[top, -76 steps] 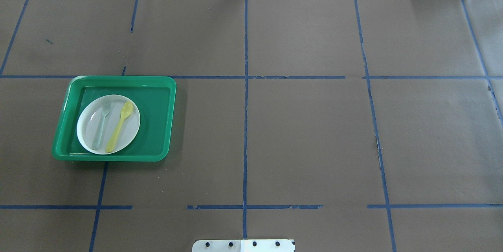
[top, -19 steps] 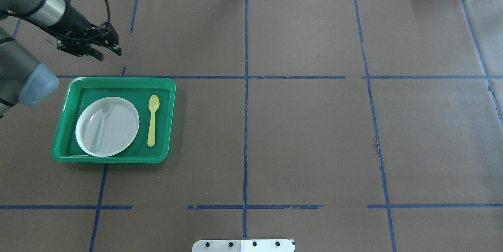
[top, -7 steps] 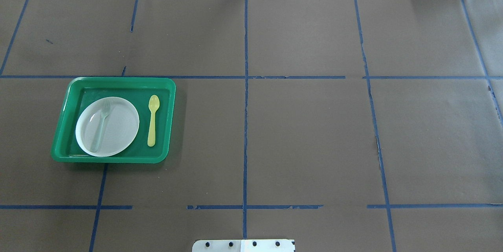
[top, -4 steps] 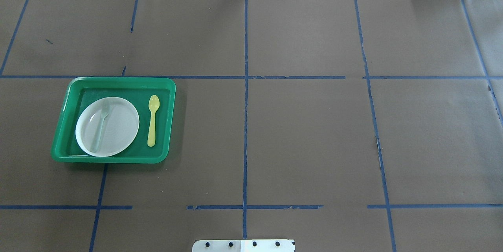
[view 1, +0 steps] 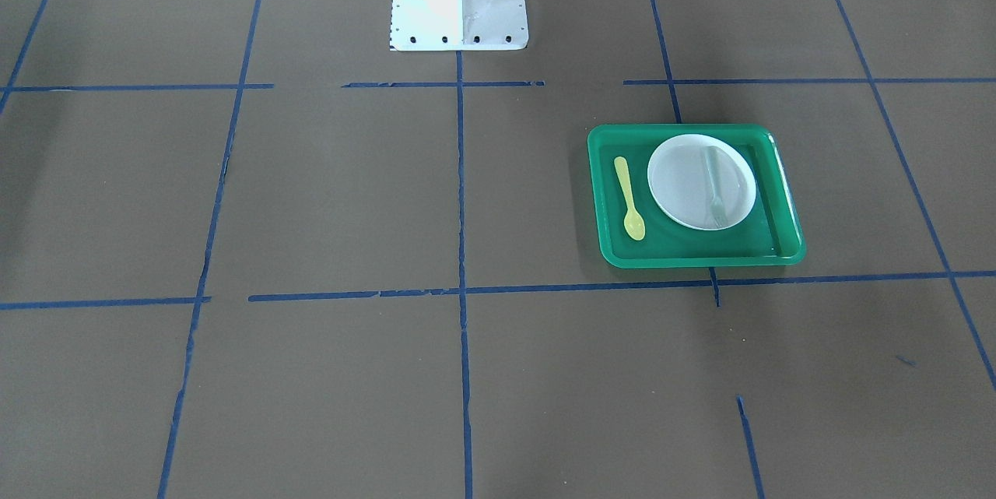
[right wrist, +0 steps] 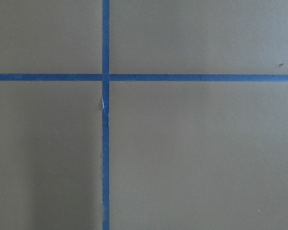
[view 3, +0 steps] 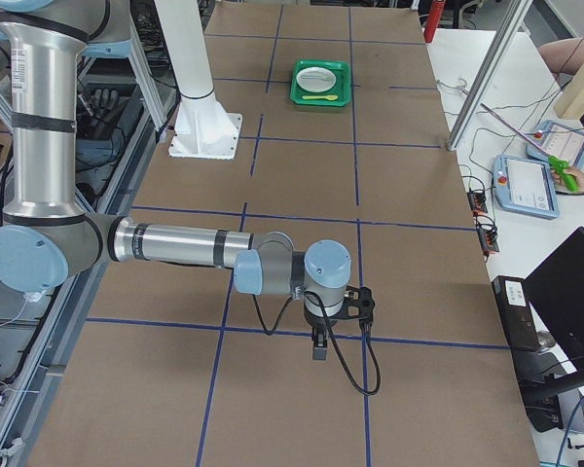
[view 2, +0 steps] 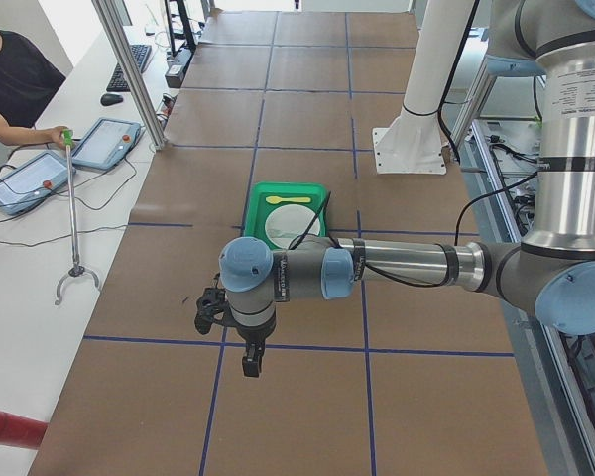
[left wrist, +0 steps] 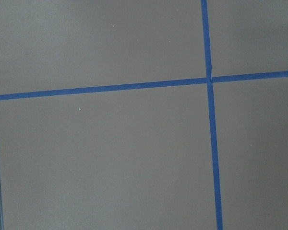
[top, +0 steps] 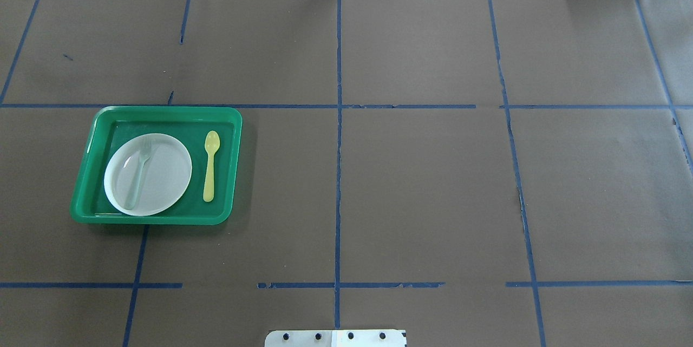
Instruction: Place spoon
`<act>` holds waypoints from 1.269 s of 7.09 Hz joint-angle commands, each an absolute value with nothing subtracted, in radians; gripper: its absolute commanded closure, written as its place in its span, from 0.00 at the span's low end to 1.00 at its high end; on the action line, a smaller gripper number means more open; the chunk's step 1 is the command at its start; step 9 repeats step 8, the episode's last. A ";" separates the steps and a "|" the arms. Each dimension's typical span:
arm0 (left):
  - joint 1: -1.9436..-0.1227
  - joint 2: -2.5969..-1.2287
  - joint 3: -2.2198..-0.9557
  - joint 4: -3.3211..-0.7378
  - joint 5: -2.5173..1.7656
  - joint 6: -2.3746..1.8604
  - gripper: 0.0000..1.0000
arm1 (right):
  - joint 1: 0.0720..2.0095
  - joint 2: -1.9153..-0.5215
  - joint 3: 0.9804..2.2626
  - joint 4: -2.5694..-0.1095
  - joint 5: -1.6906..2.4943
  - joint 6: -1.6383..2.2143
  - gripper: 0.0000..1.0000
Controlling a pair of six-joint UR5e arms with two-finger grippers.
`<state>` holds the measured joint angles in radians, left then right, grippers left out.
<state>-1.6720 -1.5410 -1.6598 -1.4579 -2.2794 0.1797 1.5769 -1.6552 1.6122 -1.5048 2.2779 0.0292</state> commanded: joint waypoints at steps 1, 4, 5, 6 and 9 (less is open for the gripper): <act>-1.672 -1.542 -1.660 -1.454 -2.279 0.181 0.00 | 1.577 -1.655 1.611 -1.505 2.278 0.029 0.00; -1.672 -1.542 -1.661 -1.454 -2.279 0.181 0.00 | 1.577 -1.657 1.612 -1.505 2.276 0.029 0.00; -1.672 -1.542 -1.661 -1.454 -2.279 0.181 0.00 | 1.577 -1.655 1.611 -1.505 2.278 0.029 0.00; -1.672 -1.542 -1.663 -1.454 -2.279 0.181 0.00 | 1.577 -1.655 1.611 -1.505 2.278 0.029 0.00; -1.671 -1.563 -1.664 -1.457 -2.281 0.183 0.00 | 1.577 -1.655 1.611 -1.505 2.278 0.029 0.00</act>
